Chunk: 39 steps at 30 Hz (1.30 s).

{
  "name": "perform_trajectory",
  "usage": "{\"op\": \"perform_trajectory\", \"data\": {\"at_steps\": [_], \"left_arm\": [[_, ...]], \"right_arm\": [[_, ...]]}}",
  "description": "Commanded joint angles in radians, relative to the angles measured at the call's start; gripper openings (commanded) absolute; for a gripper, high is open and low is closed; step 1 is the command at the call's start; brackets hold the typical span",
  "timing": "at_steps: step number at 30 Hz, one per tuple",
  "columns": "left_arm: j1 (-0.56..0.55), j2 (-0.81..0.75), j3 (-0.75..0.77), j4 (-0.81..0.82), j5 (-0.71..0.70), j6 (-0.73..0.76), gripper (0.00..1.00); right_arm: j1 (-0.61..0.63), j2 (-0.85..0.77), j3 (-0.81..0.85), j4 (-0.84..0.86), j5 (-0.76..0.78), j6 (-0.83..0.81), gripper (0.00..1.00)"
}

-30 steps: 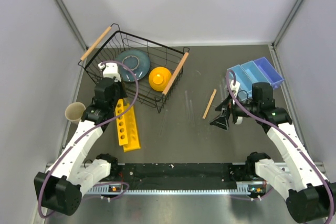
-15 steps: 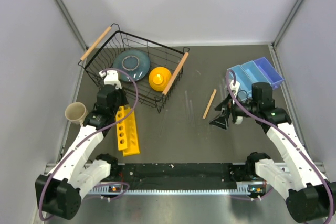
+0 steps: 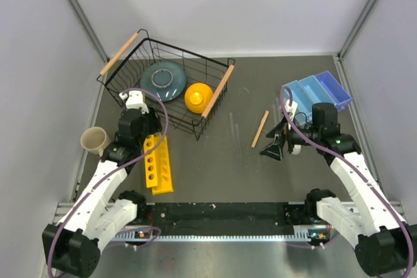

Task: Organize the chemistry lab equipment

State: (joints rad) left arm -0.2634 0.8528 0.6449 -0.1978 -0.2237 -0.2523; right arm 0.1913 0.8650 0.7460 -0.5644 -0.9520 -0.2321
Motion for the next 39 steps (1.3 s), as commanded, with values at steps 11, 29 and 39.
{"op": "perform_trajectory", "data": {"at_steps": [11,29,39], "left_arm": [[0.004,-0.207,0.160,-0.239,-0.026,-0.070,0.99],[0.004,-0.334,0.248,-0.462,0.250,-0.182,0.99],[0.004,-0.385,0.190,-0.492,0.254,-0.191,0.99]], "right_arm": [[-0.010,0.017,0.048,-0.026,0.054,-0.070,0.96],[-0.010,0.439,0.295,-0.129,0.671,-0.021,0.88],[-0.023,0.741,0.438,-0.086,0.780,-0.007,0.65]]}}
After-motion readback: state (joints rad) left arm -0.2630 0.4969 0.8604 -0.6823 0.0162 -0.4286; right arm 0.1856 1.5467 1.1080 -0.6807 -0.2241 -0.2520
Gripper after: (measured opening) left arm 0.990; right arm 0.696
